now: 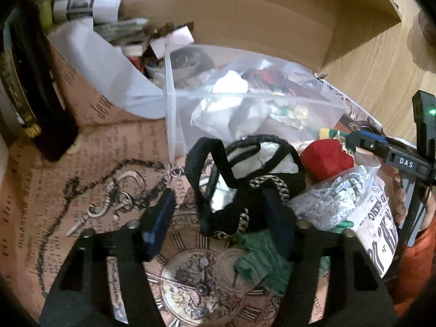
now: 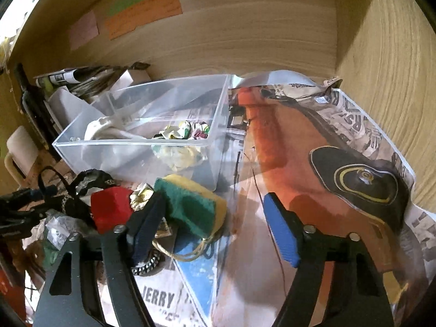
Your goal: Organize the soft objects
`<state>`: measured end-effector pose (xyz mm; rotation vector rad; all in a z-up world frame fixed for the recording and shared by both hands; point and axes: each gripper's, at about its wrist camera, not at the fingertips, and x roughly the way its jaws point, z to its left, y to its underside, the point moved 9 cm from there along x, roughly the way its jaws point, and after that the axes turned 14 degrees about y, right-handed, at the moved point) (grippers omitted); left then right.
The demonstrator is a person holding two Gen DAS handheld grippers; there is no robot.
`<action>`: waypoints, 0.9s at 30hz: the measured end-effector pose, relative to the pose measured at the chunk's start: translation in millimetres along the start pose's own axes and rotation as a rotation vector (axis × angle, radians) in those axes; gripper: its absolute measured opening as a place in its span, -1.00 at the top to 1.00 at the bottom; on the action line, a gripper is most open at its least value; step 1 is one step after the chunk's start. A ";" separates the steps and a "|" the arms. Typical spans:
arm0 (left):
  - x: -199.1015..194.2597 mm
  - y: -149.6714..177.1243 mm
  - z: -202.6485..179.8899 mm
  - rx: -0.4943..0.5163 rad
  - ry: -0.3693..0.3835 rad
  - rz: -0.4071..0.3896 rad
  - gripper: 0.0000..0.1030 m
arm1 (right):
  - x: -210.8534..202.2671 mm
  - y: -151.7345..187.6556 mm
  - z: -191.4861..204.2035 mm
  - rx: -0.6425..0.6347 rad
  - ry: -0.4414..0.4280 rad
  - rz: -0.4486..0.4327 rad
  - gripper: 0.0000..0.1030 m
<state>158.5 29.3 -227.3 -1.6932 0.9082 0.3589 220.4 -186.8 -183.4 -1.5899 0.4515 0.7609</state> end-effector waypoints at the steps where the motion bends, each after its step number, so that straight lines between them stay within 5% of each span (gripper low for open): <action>1: 2.5 0.8 -0.1 0.000 0.008 0.007 -0.02 | 2.9 1.4 1.6 -0.010 0.000 0.009 -0.29; 3: 5.0 2.5 -3.0 0.009 0.021 0.015 0.22 | 12.6 5.6 5.3 -0.026 -0.007 0.040 -0.06; 8: 0.6 2.2 -11.2 0.050 -0.007 -0.002 0.42 | 13.1 6.4 10.7 -0.032 -0.057 0.048 0.34; 12: -7.7 1.0 -17.5 0.061 -0.001 -0.014 0.59 | 9.1 6.1 12.7 -0.040 -0.058 0.035 0.48; 14: -14.5 -1.4 -21.3 0.064 0.006 -0.027 0.78 | 5.0 4.1 12.1 -0.037 -0.060 0.020 0.54; 27: -66.2 -42.6 -42.7 0.116 0.014 -0.161 0.85 | -43.3 -24.1 5.4 -0.014 -0.033 -0.128 0.63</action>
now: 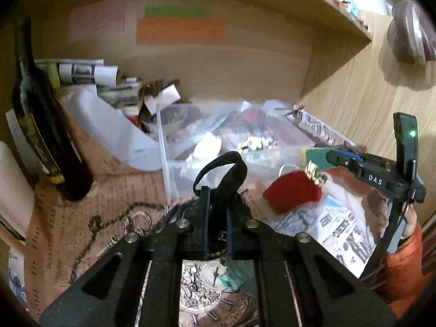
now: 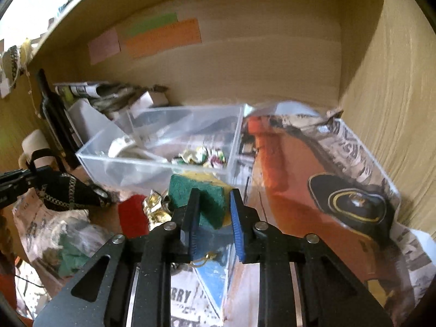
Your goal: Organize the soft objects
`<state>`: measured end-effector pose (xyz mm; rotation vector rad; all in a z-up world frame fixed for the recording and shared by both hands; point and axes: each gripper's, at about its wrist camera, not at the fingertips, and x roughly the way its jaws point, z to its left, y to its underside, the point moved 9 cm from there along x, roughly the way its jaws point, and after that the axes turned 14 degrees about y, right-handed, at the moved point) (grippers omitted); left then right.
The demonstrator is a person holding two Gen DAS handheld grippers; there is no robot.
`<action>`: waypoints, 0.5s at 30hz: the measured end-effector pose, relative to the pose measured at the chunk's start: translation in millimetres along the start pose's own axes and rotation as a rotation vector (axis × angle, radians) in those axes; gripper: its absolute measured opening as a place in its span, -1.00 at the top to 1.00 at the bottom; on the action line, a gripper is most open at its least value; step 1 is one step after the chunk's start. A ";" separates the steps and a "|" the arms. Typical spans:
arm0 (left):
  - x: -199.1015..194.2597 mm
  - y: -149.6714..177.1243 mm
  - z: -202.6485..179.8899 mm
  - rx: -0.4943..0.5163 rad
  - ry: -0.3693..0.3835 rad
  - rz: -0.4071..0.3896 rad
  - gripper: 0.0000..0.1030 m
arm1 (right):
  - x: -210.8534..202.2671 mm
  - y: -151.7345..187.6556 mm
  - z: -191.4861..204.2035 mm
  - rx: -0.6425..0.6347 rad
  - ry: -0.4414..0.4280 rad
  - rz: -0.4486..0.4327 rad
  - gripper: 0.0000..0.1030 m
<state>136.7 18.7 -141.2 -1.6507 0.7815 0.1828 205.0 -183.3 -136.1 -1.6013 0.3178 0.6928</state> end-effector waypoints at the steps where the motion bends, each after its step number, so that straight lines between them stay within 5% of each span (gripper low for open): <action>1: -2.4 -4.0 -1.1 0.004 -0.002 -0.008 0.85 | -2.5 -3.1 -0.6 0.003 -0.002 -0.010 0.63; 15: -20.3 -68.4 0.8 0.042 -0.030 -0.109 0.93 | -30.7 -38.3 6.3 0.017 -0.024 -0.133 0.63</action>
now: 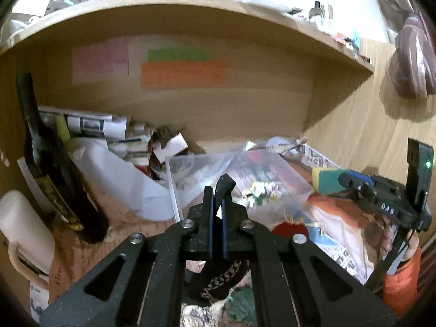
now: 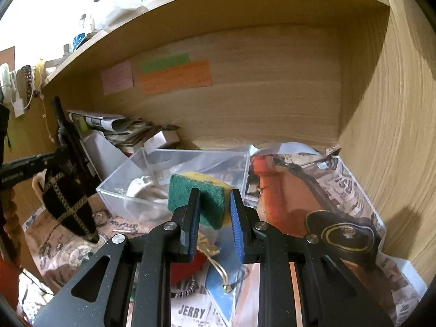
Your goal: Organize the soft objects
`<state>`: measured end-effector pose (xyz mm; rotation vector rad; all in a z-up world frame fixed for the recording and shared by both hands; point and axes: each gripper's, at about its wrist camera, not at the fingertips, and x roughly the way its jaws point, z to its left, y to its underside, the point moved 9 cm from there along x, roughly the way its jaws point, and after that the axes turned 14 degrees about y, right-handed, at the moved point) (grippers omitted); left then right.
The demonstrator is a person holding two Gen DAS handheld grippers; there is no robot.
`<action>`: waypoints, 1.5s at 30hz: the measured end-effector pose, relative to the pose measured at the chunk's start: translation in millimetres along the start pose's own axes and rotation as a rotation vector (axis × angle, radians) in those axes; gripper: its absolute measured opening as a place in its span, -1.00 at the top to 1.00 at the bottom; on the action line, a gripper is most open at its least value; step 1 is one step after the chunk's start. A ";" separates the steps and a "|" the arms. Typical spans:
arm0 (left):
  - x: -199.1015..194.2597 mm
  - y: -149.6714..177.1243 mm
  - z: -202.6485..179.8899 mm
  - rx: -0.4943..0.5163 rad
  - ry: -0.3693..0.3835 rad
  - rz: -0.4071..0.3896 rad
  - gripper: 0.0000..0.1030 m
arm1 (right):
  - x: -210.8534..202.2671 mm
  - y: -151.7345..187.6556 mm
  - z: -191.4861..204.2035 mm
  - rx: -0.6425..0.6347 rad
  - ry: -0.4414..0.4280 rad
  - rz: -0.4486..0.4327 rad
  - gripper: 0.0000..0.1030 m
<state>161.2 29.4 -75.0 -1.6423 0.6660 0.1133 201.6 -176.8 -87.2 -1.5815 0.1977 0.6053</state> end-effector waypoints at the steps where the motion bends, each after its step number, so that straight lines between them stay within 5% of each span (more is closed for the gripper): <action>1: 0.2 -6.3 1.1 0.000 0.001 -0.009 0.93 | 0.2 -0.1 -0.1 0.002 -0.005 0.001 0.63; 11: 18.2 -56.8 13.1 -0.006 0.001 -0.042 0.93 | 7.2 -14.2 10.4 0.009 -0.039 -0.016 0.62; 16: 29.0 -38.6 27.3 -0.050 0.002 0.021 0.90 | 16.3 -11.0 18.2 -0.016 -0.059 0.005 0.62; 19: 29.1 -12.8 36.4 -0.078 -0.005 0.080 0.62 | 22.0 -9.0 18.5 -0.020 -0.064 0.021 0.62; 21: 25.4 4.9 41.3 -0.089 -0.020 0.104 0.07 | 23.8 -7.7 18.3 -0.018 -0.066 0.027 0.62; 23: 20.0 24.5 46.8 -0.093 -0.047 0.119 -0.19 | 24.5 -6.1 18.4 -0.014 -0.072 0.032 0.62; 29: 24.1 85.0 59.5 -0.147 -0.044 0.242 -0.35 | 25.2 -1.3 18.3 -0.016 -0.068 0.047 0.62; 37: 48.5 147.9 71.8 -0.201 -0.058 0.373 -0.35 | 26.2 1.4 20.6 -0.027 -0.064 0.060 0.62; 38: 48.6 148.2 73.1 -0.212 -0.063 0.358 -0.26 | 26.1 1.3 21.2 -0.027 -0.064 0.060 0.62; 42: 50.7 145.2 69.6 -0.219 -0.041 0.345 0.61 | 25.6 1.4 22.0 -0.031 -0.065 0.059 0.62; 45: 44.4 138.3 63.4 -0.194 -0.047 0.326 0.78 | 25.5 0.7 20.9 -0.033 -0.066 0.055 0.62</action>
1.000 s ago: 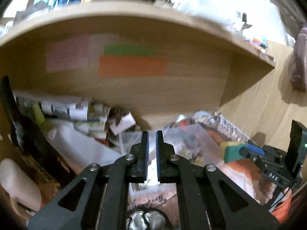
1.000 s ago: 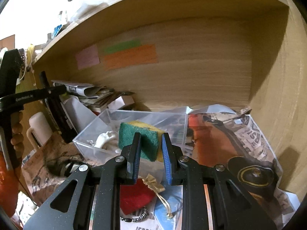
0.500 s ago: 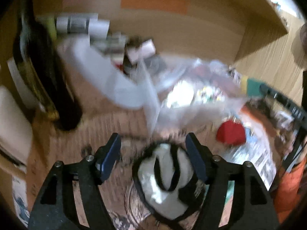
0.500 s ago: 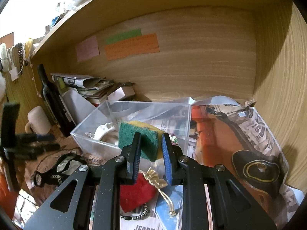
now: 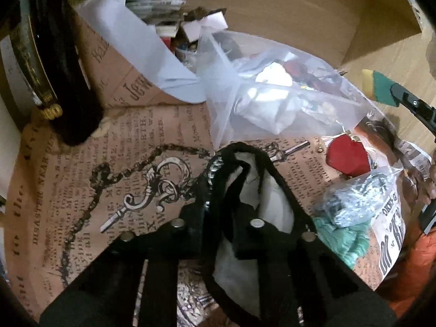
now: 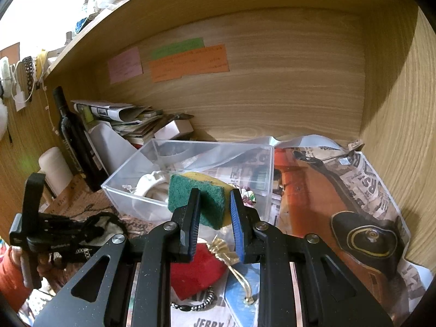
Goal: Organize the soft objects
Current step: 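Carry the black bag and sponge into the clear box and open both tools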
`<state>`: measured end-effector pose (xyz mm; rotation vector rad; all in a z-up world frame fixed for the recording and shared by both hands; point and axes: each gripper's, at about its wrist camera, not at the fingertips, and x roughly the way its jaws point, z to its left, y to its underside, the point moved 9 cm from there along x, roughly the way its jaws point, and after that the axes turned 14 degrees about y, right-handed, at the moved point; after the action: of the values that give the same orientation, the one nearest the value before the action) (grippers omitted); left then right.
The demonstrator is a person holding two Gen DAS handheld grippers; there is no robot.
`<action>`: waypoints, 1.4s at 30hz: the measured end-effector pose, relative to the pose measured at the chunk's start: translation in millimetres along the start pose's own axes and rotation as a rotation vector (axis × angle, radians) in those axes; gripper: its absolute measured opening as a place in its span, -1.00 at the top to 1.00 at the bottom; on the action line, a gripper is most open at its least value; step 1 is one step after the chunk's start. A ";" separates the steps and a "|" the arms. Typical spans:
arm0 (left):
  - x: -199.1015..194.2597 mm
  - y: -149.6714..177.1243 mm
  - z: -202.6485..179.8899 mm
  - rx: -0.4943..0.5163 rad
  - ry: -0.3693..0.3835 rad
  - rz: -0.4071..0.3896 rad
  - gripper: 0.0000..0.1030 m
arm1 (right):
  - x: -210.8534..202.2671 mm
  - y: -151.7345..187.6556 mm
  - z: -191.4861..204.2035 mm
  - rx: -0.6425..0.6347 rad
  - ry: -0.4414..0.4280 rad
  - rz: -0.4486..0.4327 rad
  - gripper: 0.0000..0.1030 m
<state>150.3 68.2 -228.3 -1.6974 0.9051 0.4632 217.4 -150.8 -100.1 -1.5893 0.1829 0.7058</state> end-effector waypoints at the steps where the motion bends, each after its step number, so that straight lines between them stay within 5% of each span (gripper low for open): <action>1: -4.6 -1.6 -2.5 0.010 -0.005 -0.010 0.79 | 0.2 -0.5 -0.5 0.001 0.000 -0.001 0.62; 10: -59.1 -52.8 -39.4 0.122 -0.002 -0.177 0.80 | 4.0 -11.2 -0.4 0.003 -0.006 -0.015 0.62; 20: -66.2 -130.3 -69.3 0.165 0.061 -0.289 0.81 | 12.1 -30.7 5.1 -0.017 -0.007 -0.036 0.62; 33: -8.2 -186.7 -86.6 0.153 0.094 -0.292 0.81 | 54.2 -28.0 11.9 -0.043 -0.015 0.045 0.61; 42: 48.5 -180.4 -76.5 0.150 0.068 -0.186 0.80 | 90.2 -0.7 18.9 -0.079 -0.022 0.156 0.61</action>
<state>307.9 -0.8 -122.7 -1.6490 0.8015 0.2091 283.3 -107.2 -147.4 -1.6545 0.2675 0.8599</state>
